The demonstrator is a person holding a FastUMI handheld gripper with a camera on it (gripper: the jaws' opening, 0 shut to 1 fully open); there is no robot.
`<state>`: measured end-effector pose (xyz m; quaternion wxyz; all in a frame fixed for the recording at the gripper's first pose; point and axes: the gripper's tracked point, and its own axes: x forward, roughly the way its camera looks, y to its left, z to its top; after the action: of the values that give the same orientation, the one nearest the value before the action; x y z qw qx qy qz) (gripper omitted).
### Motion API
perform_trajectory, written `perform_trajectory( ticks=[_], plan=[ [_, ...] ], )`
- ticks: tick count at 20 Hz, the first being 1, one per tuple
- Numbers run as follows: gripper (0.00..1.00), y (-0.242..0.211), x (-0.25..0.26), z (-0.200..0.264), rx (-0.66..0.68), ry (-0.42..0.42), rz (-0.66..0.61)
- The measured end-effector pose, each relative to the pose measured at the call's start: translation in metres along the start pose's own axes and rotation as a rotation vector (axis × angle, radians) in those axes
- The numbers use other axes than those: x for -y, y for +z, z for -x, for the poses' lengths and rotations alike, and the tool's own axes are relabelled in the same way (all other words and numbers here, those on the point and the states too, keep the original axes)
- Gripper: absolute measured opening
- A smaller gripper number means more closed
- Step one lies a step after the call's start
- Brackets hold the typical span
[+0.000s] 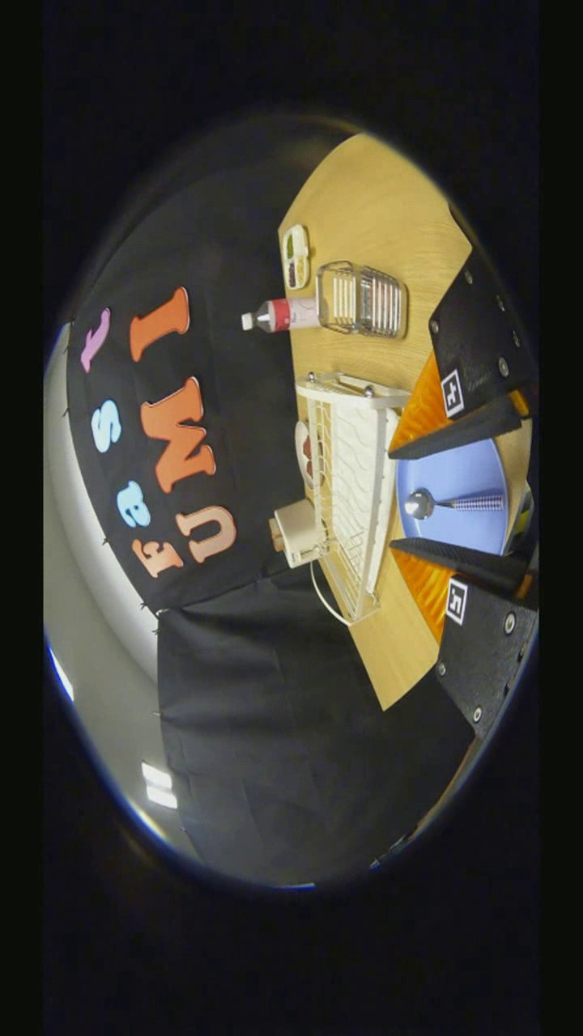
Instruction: Take the plate from the dish rack, then take the spoon from the basket and place it into the plate.
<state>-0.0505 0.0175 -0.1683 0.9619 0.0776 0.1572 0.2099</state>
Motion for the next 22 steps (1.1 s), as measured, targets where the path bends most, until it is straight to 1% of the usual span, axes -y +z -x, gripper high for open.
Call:
perform_trajectory(
  ticks=[1,2,3,4,5,8,11,15,19,22],
  plan=[
    [0.64,0.010,0.002,0.000,0.019,-0.022,0.022],
    [0.66,0.018,0.003,-0.001,0.032,-0.032,0.034],
    [0.72,0.028,0.005,-0.002,0.055,-0.052,0.038],
    [0.75,0.039,0.010,-0.004,0.083,-0.079,0.041],
    [0.80,0.047,0.014,-0.006,0.107,-0.109,0.043],
    [0.85,0.076,0.023,-0.005,0.186,-0.174,0.045],
    [0.91,0.108,0.030,0.000,0.267,-0.250,0.085],
    [0.93,0.135,0.030,0.007,0.324,-0.322,0.149],
    [0.94,0.147,0.031,0.009,0.338,-0.369,0.189],
    [0.94,0.158,0.032,0.011,0.375,-0.392,0.202]
  ],
)
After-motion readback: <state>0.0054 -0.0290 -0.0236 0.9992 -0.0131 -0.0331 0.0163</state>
